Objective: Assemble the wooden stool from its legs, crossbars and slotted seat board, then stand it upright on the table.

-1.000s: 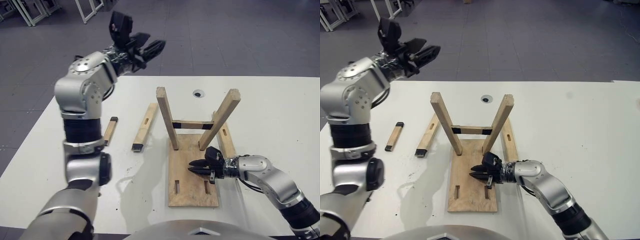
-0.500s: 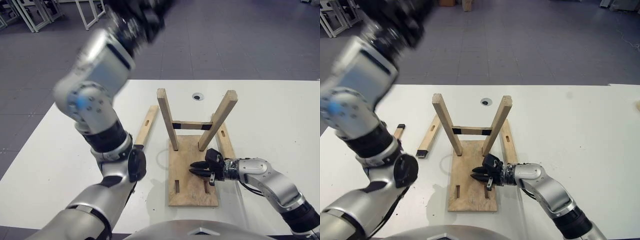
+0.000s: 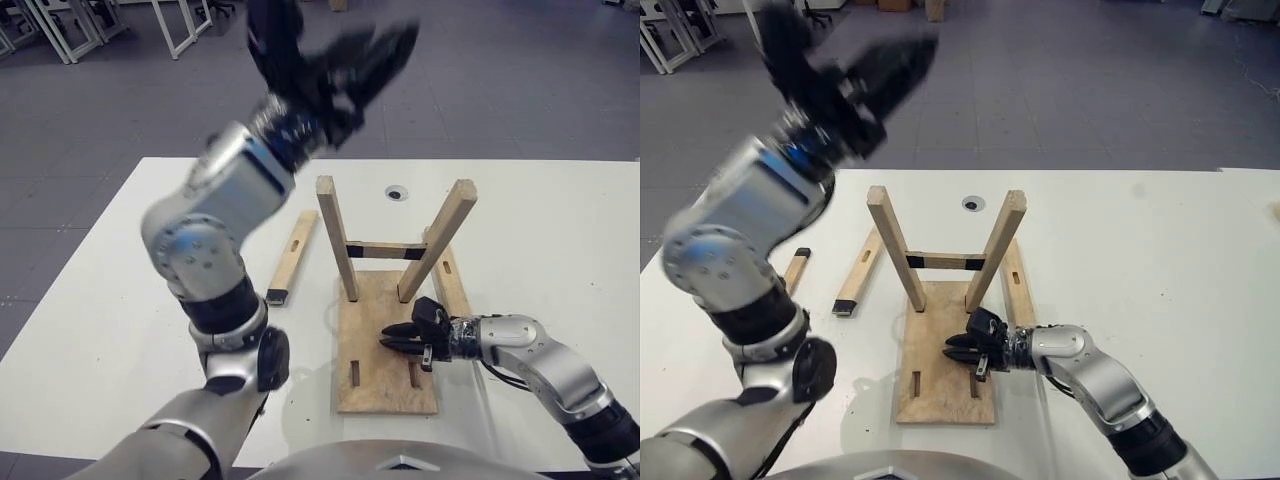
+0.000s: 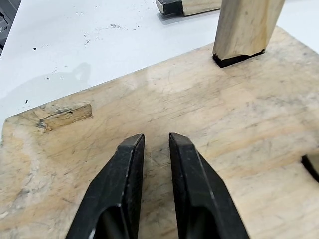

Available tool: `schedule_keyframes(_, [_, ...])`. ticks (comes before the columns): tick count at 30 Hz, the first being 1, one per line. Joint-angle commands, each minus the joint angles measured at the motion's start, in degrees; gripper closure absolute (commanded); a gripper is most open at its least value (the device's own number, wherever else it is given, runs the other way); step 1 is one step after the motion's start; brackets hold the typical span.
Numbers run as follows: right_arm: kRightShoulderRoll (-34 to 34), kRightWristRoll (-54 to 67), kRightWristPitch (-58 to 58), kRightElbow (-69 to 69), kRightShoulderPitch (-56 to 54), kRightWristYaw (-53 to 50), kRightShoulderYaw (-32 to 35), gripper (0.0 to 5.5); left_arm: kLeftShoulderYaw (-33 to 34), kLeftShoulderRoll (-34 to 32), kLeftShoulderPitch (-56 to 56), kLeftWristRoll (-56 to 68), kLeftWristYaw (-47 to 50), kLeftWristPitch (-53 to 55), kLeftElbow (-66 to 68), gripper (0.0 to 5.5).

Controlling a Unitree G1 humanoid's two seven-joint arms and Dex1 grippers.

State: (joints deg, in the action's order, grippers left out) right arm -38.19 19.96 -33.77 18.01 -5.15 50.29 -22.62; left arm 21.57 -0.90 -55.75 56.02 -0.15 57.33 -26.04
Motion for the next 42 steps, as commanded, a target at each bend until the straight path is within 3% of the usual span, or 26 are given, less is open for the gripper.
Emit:
schedule_keyframes(1, [-0.23, -1.9, -3.4, -5.55, -3.75, -0.91, 1.41, 4.62, 4.5, -9.12, -1.94, -5.07, 7.93, -0.88, 3.91, 2.45])
schedule_keyframes(5, [-1.91, 9.72, -13.62, 9.52, -0.23, -0.76, 9.64, 4.42, 2.66, -21.88, 22.66, -14.1, 2.94, 1.32, 1.17, 2.28])
schedule_keyframes(10, [-1.69, 20.62, -24.05, 21.24, 0.65, -4.32, 16.01, 3.57, 0.49, -27.75, 42.47, -25.44, -6.41, -10.33, 11.88, 1.56])
schedule_keyframes(13, [-1.01, 21.35, -25.55, 23.21, -0.66, -7.87, 16.79, 3.11, -1.75, -28.99, 47.38, -29.96, -11.88, -16.52, 19.95, 0.98])
schedule_keyframes(23, [-1.03, 22.39, -26.53, 24.2, -0.54, -10.88, 15.82, 3.11, -8.2, -32.77, 50.46, -36.67, -23.65, -22.28, 33.86, 0.98])
schedule_keyframes(28, [-1.04, 23.05, -26.5, 24.05, -1.03, -11.69, 15.7, 3.11, -10.97, -30.82, 53.09, -37.27, -27.86, -22.32, 37.41, 0.98])
schedule_keyframes(32, [-2.63, 23.05, -26.3, 24.35, 0.02, -11.57, 16.16, 3.11, -11.04, -30.07, 53.79, -38.58, -27.53, -24.5, 40.51, 1.64])
schedule_keyframes(37, [-15.13, 21.22, -23.05, 27.82, 5.57, -2.52, 16.34, 3.11, -9.86, -28.08, 55.5, -38.88, -25.56, -26.99, 41.71, 2.54])
schedule_keyframes(42, [-25.01, 7.65, -11.43, 29.72, 9.55, 3.79, 7.45, 3.11, -8.37, -26.34, 54.69, -38.72, -23.58, -28.49, 42.14, 3.37])
